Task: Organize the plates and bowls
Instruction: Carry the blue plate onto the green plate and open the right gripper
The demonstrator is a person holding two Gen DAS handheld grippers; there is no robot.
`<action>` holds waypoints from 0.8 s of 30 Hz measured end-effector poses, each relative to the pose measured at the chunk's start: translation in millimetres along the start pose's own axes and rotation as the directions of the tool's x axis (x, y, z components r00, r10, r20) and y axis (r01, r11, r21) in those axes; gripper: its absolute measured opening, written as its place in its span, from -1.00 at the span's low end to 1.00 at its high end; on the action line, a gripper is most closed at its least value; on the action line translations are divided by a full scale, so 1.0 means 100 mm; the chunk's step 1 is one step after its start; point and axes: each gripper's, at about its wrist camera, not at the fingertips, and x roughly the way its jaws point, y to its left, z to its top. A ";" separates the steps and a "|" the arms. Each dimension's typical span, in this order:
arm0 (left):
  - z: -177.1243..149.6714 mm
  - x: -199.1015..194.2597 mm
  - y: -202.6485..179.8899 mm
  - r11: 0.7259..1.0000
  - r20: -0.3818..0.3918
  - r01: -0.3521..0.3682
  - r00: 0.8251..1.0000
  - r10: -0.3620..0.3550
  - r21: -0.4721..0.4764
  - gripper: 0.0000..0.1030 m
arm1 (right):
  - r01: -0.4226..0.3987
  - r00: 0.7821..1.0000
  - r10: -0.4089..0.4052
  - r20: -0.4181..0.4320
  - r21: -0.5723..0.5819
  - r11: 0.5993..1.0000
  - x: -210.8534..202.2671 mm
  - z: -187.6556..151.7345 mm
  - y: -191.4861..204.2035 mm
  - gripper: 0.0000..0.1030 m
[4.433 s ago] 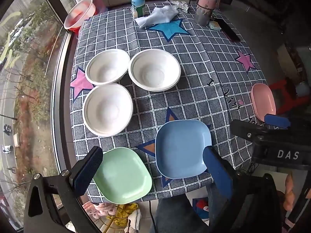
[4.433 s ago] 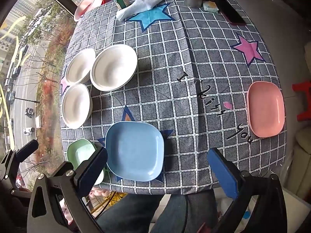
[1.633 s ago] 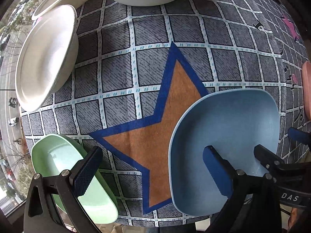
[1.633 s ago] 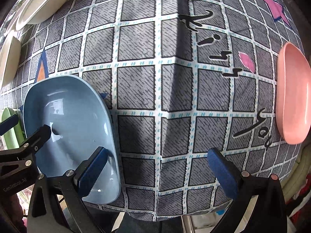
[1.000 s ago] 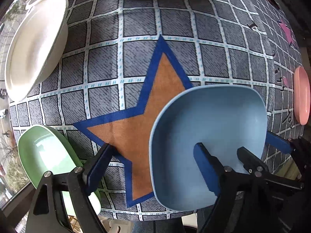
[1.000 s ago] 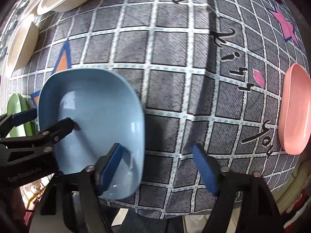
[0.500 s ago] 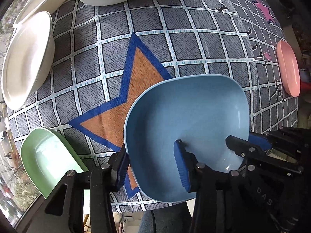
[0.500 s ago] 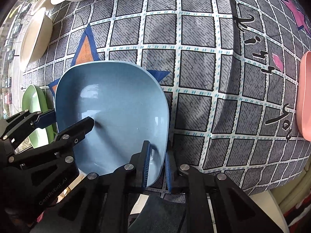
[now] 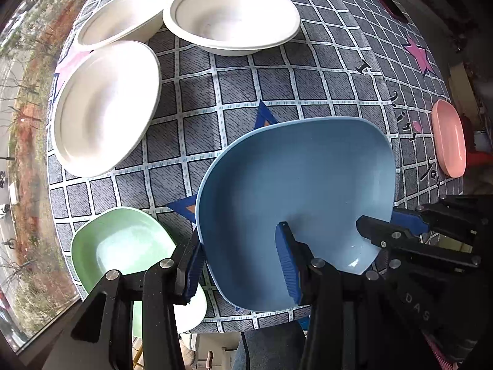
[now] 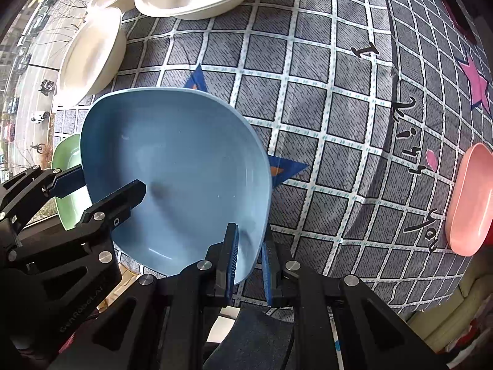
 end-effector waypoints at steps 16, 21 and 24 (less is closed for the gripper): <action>-0.40 -0.36 0.93 0.987 0.033 -0.079 0.996 0.085 -0.140 -0.06 | 0.009 1.000 -0.011 -0.008 -0.195 0.981 0.07 -0.38 0.96 -0.68; -0.55 -0.32 1.10 0.977 0.020 -0.107 0.993 0.113 -0.186 -0.06 | 0.012 0.999 -0.022 -0.037 -0.263 0.965 0.16 -0.49 1.30 -0.68; -0.50 -0.22 1.09 0.969 0.004 -0.117 0.993 0.120 -0.216 -0.06 | 0.017 0.998 -0.035 -0.055 -0.300 0.954 0.16 -0.46 1.48 -0.68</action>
